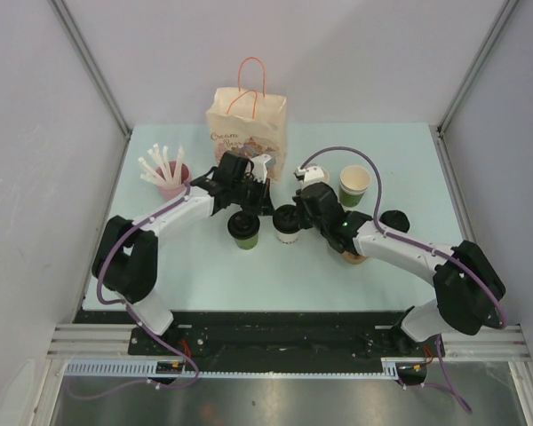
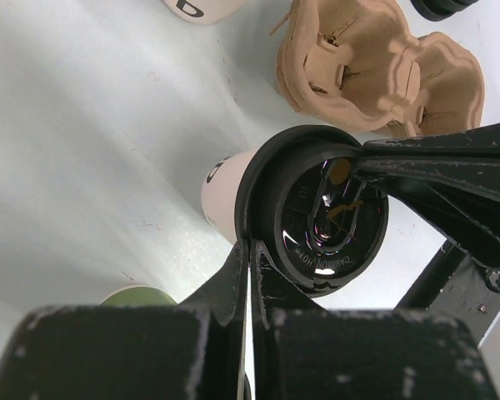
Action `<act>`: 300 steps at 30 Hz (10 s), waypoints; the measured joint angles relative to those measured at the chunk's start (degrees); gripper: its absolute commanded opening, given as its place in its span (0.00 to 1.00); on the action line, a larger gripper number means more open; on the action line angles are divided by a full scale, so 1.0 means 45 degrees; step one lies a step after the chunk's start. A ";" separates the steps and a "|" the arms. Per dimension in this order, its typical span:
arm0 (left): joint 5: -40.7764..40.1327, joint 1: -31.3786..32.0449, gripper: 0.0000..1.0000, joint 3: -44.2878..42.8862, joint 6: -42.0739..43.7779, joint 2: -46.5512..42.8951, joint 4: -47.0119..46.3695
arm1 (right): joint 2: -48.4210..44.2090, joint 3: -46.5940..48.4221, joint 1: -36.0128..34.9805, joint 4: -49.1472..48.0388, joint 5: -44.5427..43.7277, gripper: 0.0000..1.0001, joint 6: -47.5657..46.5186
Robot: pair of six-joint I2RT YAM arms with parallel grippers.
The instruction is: Pack the takeout coffee
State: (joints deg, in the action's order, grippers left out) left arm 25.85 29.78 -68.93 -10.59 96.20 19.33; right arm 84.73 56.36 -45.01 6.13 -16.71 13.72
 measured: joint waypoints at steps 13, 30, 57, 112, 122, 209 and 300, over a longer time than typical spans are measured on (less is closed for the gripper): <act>-0.0083 0.0063 0.00 -0.0019 -0.0005 0.0102 -0.0219 | -0.0495 -0.0962 -0.0005 -0.1122 -0.0223 0.00 0.0709; -0.0262 0.0131 0.04 -0.0243 0.0058 0.0151 0.0034 | -0.0403 -0.0928 -0.0058 -0.1185 -0.0335 0.00 0.0928; -0.0126 -0.1749 0.56 -0.2205 0.1753 -0.2866 0.2079 | 0.0865 0.0738 -0.0146 -0.0427 0.0253 0.00 -0.0729; -0.0593 -0.4376 0.75 0.0641 0.3735 -0.5610 0.3240 | -0.2288 0.2263 0.0044 0.1690 -0.0495 0.75 -0.1715; -0.1549 -0.4376 0.89 0.0068 0.4425 -0.5974 0.3920 | -0.3604 0.2263 0.2098 0.3356 0.0121 1.00 -0.1433; -0.2579 -1.0919 0.91 -0.0967 0.4352 -0.9326 0.5581 | -0.2943 0.7456 -1.1516 0.5673 -0.1462 0.00 -1.3488; -0.0913 -1.0967 0.90 -0.2778 0.5838 -0.8461 0.7747 | -0.1336 0.0593 0.1671 0.6203 0.2312 0.50 -0.2973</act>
State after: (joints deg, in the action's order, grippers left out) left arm 21.74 -19.57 -81.43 15.68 58.13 54.19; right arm 78.72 59.02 -37.50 34.04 -6.31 0.34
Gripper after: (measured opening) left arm 0.901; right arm 0.467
